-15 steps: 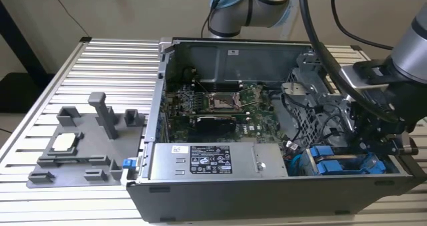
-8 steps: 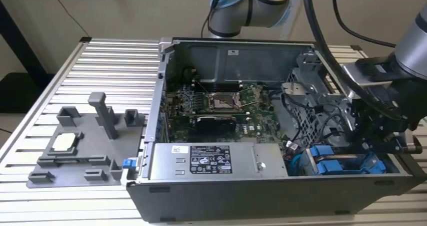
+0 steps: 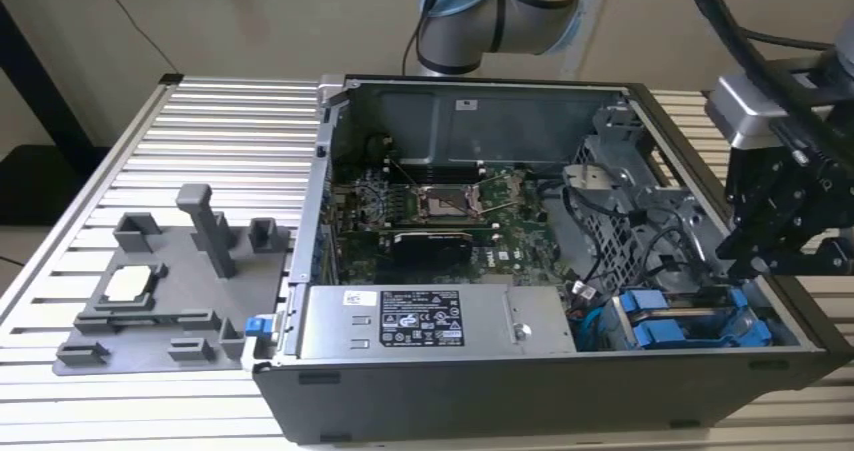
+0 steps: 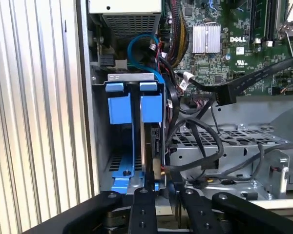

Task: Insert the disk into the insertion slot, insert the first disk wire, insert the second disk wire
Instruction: 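Insert the first disk wire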

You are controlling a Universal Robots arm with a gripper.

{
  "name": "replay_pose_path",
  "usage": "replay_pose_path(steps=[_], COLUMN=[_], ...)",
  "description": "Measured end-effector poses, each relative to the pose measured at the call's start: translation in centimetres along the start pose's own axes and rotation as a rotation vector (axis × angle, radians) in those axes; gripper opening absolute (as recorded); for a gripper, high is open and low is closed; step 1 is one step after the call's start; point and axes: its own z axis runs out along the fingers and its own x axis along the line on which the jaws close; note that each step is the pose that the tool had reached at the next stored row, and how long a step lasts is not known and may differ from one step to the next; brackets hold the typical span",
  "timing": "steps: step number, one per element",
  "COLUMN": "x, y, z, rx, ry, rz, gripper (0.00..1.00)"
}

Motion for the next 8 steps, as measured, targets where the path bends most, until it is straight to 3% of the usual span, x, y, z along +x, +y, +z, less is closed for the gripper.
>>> replay_pose_path(steps=[3,8], x=[-0.06,-0.07], y=[-0.13,-0.15], z=[-1.33,-1.49], rx=[0.0000,0.0000], ry=[0.0001,-0.0003], rz=[0.000,0.000], gripper=[0.27,0.27])
